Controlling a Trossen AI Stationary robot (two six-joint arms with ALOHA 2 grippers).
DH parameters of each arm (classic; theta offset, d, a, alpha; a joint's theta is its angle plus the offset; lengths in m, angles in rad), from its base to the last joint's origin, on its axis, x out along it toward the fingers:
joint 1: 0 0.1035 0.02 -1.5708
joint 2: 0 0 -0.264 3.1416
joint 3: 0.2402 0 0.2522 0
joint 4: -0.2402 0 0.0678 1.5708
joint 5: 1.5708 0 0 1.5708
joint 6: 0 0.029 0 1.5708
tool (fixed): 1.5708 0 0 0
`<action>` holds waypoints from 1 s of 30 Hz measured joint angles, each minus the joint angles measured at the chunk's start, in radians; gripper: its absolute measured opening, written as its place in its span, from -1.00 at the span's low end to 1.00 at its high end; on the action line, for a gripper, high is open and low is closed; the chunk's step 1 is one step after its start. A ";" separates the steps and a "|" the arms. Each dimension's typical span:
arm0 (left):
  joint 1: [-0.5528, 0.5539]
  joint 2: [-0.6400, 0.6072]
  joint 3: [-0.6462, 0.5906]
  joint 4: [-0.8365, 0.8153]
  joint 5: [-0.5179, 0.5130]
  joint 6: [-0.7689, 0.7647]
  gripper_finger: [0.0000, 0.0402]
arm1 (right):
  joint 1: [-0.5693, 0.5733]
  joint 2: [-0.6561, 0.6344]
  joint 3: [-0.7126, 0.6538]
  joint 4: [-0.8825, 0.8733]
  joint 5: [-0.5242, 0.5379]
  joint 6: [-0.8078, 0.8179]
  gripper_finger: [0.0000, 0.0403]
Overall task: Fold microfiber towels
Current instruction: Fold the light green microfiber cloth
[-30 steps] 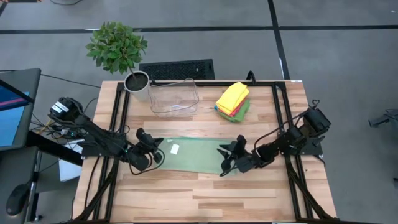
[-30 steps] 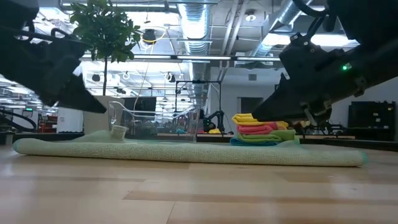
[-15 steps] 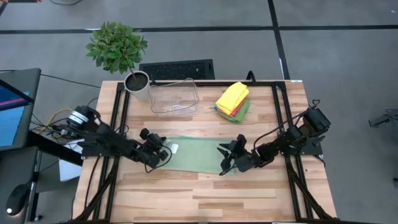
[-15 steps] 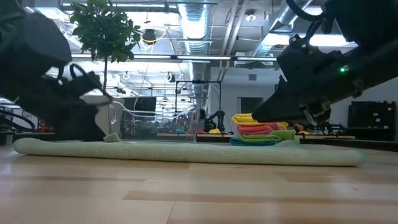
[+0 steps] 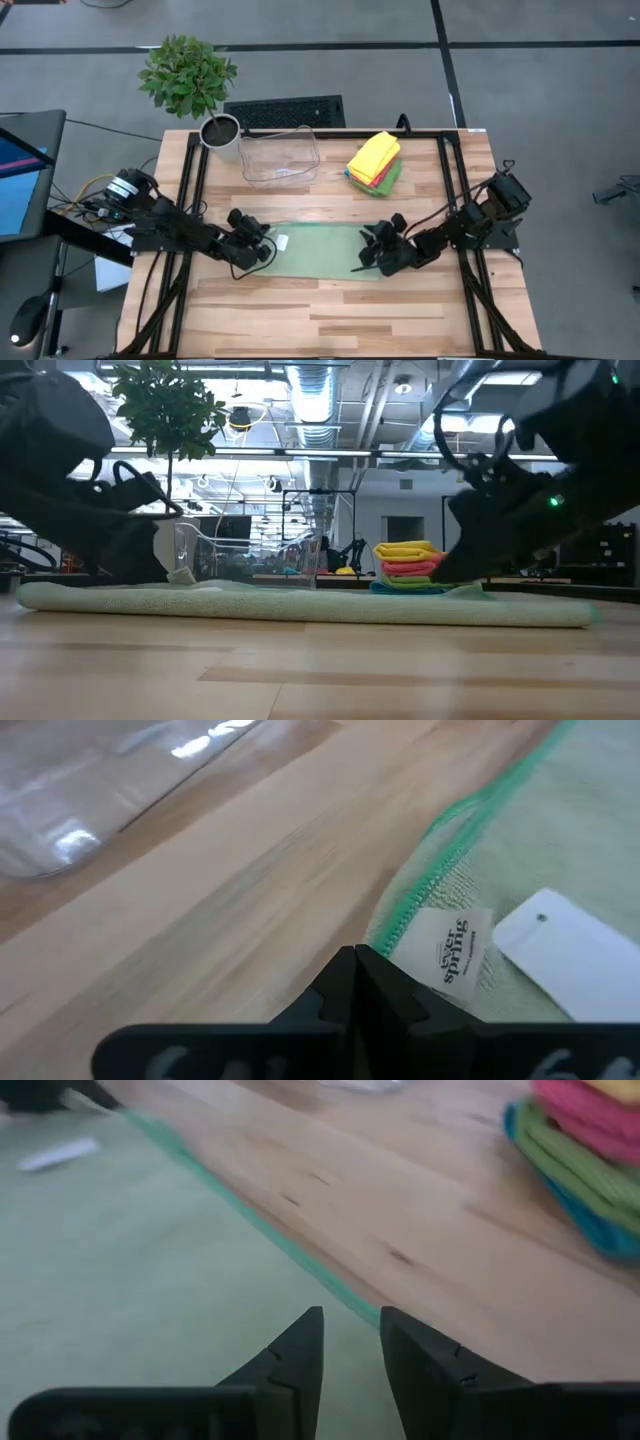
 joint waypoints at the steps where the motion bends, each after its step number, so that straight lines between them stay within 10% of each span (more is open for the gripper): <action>1: 0.000 -0.013 0.000 0.000 0.008 0.010 -1.00 | 0.000 0.000 -0.009 -0.013 0.000 0.023 -0.37; 17: -0.001 -0.319 0.000 -0.059 0.035 0.135 -1.00 | 0.016 0.000 -0.097 -0.008 0.017 0.195 -0.37; 25: -0.142 -0.497 0.001 0.051 0.017 0.185 -1.00 | 0.146 -0.153 -0.097 0.133 0.237 0.015 -0.37; 30: -0.251 -0.356 0.002 0.123 -0.091 0.132 -1.00 | 0.200 -0.094 -0.071 0.373 0.208 -0.188 -0.37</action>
